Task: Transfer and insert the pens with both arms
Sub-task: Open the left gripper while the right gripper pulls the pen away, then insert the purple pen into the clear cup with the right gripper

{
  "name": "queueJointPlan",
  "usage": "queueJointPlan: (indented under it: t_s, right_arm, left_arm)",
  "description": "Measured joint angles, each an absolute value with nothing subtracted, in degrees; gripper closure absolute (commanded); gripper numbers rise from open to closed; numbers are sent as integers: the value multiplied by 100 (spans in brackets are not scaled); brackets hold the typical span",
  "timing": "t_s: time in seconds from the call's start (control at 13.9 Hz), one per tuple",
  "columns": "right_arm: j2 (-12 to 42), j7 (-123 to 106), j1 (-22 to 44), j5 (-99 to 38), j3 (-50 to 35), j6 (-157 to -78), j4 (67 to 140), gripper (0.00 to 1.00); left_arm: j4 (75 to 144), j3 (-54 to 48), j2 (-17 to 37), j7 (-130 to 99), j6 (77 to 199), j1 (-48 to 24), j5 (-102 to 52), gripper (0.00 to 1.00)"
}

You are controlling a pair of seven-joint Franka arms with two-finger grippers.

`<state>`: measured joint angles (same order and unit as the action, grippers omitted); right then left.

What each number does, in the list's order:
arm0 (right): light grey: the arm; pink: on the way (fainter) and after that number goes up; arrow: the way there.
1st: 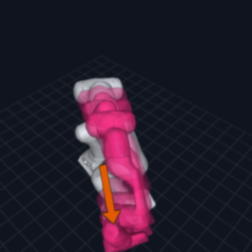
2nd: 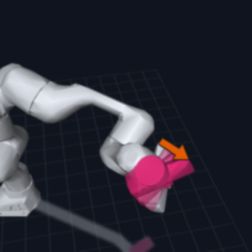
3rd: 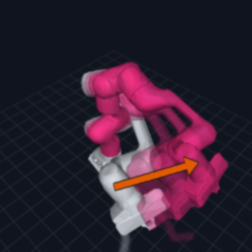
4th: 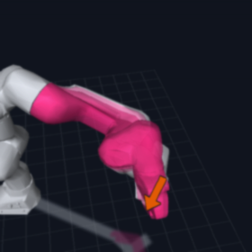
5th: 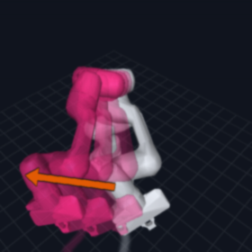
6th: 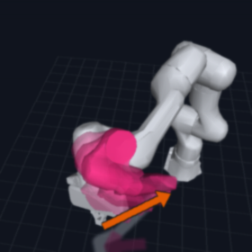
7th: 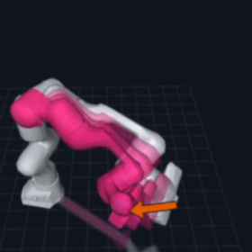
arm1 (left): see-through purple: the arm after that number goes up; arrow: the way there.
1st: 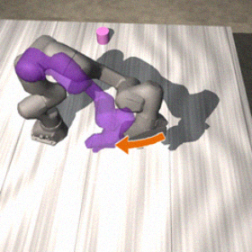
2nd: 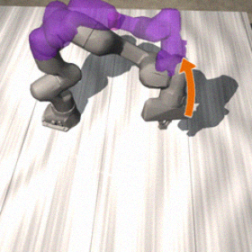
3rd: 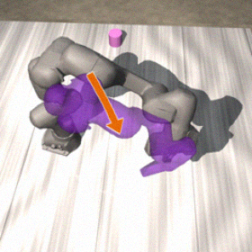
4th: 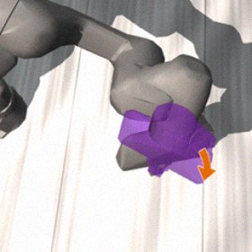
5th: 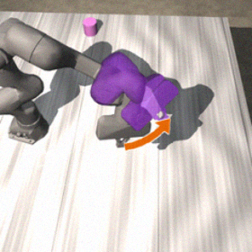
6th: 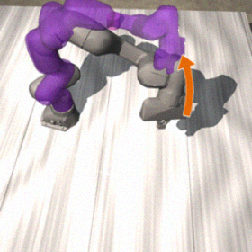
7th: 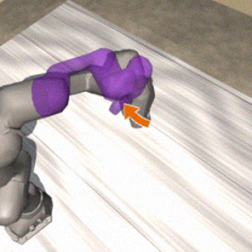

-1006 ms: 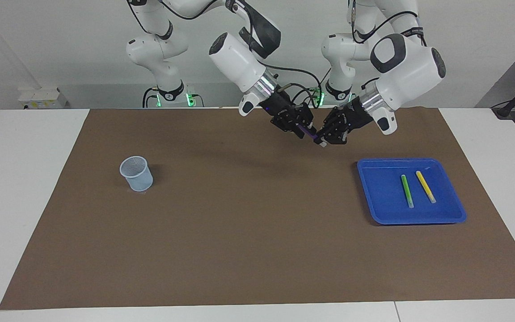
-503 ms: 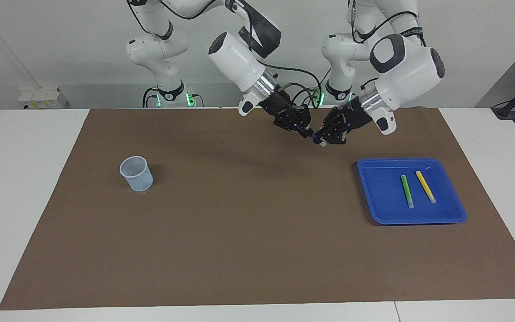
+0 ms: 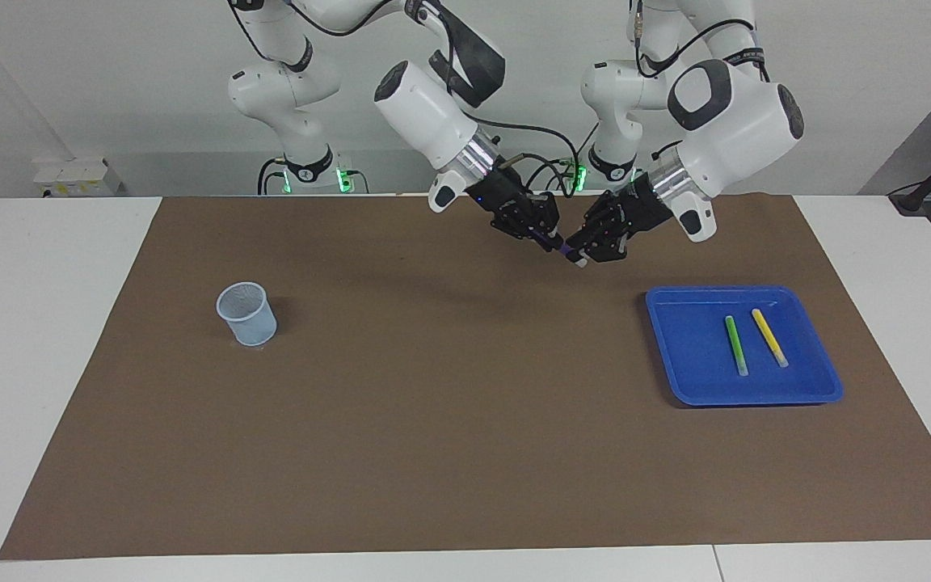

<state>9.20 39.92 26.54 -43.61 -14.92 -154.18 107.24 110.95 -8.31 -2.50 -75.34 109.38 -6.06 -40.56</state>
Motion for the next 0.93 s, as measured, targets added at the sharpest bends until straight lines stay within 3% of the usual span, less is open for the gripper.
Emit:
queueJointPlan:
  t_s: [0.36,0.93]
  right_arm:
    - [913,3150,2073,-4038,-1451,-14213,10711,100]
    - [529,620,376,-699,-1422,-10348,10637,100]
  left_arm:
    - [11102,-787,-303,-6352,10896,-628,-4053,0]
    - [11106,-668,-345,-2841,10231,-64,-2601,0]
